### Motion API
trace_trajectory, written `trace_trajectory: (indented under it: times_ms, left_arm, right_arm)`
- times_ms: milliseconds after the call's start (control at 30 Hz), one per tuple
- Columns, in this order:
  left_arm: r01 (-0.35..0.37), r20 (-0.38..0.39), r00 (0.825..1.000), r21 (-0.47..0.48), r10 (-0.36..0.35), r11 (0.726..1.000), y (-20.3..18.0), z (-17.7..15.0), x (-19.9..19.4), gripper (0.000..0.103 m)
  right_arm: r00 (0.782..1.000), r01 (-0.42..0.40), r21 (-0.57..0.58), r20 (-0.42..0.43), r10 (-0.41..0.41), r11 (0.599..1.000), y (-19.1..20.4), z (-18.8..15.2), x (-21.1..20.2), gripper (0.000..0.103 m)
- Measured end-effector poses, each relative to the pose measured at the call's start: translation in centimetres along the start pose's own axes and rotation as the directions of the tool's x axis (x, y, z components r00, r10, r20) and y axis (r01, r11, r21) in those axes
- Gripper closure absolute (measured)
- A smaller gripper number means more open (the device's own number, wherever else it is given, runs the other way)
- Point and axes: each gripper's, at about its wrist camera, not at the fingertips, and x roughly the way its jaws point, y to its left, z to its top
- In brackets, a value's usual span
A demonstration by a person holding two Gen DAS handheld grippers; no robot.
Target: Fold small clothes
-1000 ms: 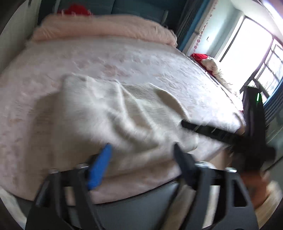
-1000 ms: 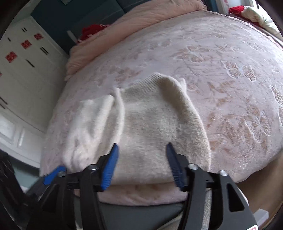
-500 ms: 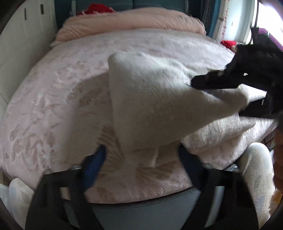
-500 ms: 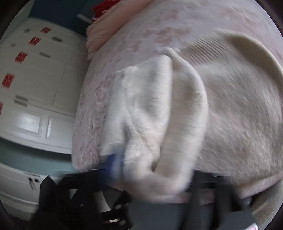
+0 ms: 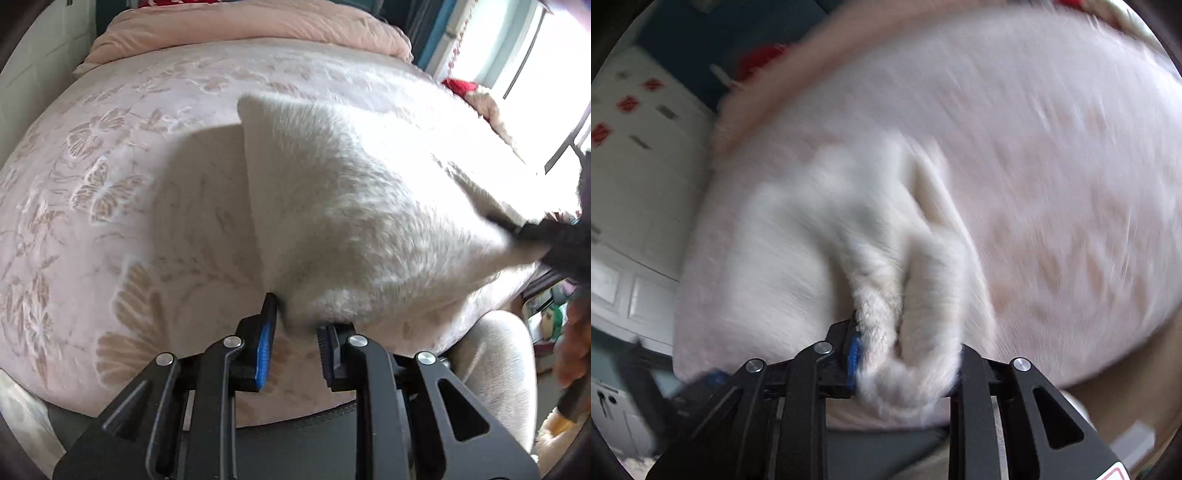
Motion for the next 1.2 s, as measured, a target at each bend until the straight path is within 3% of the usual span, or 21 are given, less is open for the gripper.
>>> trace_trajectory:
  times_ms: [100,233,367,433,467,533,600,633,700,767,833,867,933,967,1033,1067,1133,1200]
  left_arm:
    - [-0.021,-0.003,1.000,0.017,0.022,1.000,-0.2,-0.3,-0.2,0.083]
    - [-0.017,0.016,1.000,0.033,0.016,0.999,-0.3,-0.3,-2.1,0.082]
    - [0.032,0.034,0.999,0.041,-0.034,0.999,-1.6,-0.3,-4.6,0.081]
    - [0.074,0.081,0.994,0.053,-0.078,0.996,-2.3,0.0,-6.4,0.073]
    - [0.082,0.125,0.988,0.074,-0.091,0.994,-3.0,0.4,-7.6,0.063]
    - [0.087,0.161,0.982,0.088,-0.101,0.992,-4.2,1.3,-8.3,0.050]
    - [0.077,0.148,0.985,0.088,-0.089,0.993,-4.8,2.2,-7.4,0.049]
    - [0.062,0.125,0.989,0.088,-0.073,0.994,-5.0,2.4,-6.5,0.050]
    - [0.033,0.050,0.998,0.068,-0.036,0.997,-4.8,2.9,-4.0,0.052]
    - [0.032,0.005,0.999,0.043,-0.032,0.999,-4.2,3.1,-2.5,0.051]
    - [0.031,-0.004,1.000,0.046,-0.031,0.998,-4.1,2.6,-2.1,0.050]
    - [0.021,0.000,1.000,0.061,-0.021,0.998,-4.3,2.4,-2.1,0.050]
    - [0.025,0.001,1.000,0.076,-0.025,0.997,-4.3,1.8,-2.2,0.048]
    - [0.037,-0.010,0.999,0.071,-0.036,0.997,-4.2,1.7,-2.4,0.045]
    - [0.060,-0.017,0.998,0.032,-0.060,0.998,-3.0,1.5,-3.4,0.038]
    - [0.051,0.000,0.999,0.009,-0.051,0.999,-2.2,1.3,-4.2,0.033]
    - [0.027,0.026,0.999,-0.015,-0.026,1.000,-0.8,1.2,-5.5,0.033]
    - [-0.021,0.041,0.999,-0.019,0.022,1.000,0.2,1.1,-6.3,0.033]
  right_arm:
    - [0.998,-0.059,0.048,0.033,0.058,0.997,-0.5,-0.6,-0.4,0.070]
    - [0.994,-0.105,0.044,0.039,0.103,0.994,0.5,0.4,-1.1,0.049]
    - [0.986,-0.152,0.091,0.077,0.145,0.984,0.0,3.2,-1.8,0.043]
    - [0.985,-0.158,0.096,0.086,0.150,0.983,0.0,4.4,-1.3,0.038]
    - [0.986,-0.158,0.092,0.072,0.152,0.983,0.1,5.0,-0.7,0.033]
    - [0.992,-0.121,0.077,0.038,0.118,0.990,0.7,5.8,0.8,0.033]
    - [0.995,-0.084,0.003,0.047,0.084,0.996,2.1,6.3,0.9,0.079]
    - [0.995,-0.082,-0.037,0.048,0.084,0.996,3.0,6.7,0.5,0.080]
    - [0.983,-0.110,-0.087,0.138,0.122,0.990,4.4,7.1,-2.3,0.087]
    - [0.969,-0.100,-0.143,0.209,0.129,0.985,5.3,7.3,-5.2,0.089]
    - [0.974,-0.070,-0.135,0.203,0.097,0.988,4.0,6.7,-5.0,0.089]
    - [0.982,-0.031,-0.130,0.180,0.055,0.991,3.3,6.4,-3.9,0.087]
    - [0.988,0.150,-0.157,0.048,-0.144,0.976,0.7,5.2,1.2,0.079]
    - [0.989,0.145,-0.131,0.038,-0.141,0.981,-0.3,4.6,1.9,0.077]
    - [0.993,0.062,-0.013,0.102,-0.060,0.998,-1.2,4.4,-0.7,0.075]
    - [0.987,0.081,0.001,0.141,-0.080,0.997,-0.6,4.4,-2.2,0.071]
    - [0.961,0.134,-0.063,0.252,-0.114,0.989,2.2,4.0,-5.7,0.069]
    - [0.959,0.094,-0.167,0.281,-0.045,0.981,5.5,3.7,-7.5,0.069]
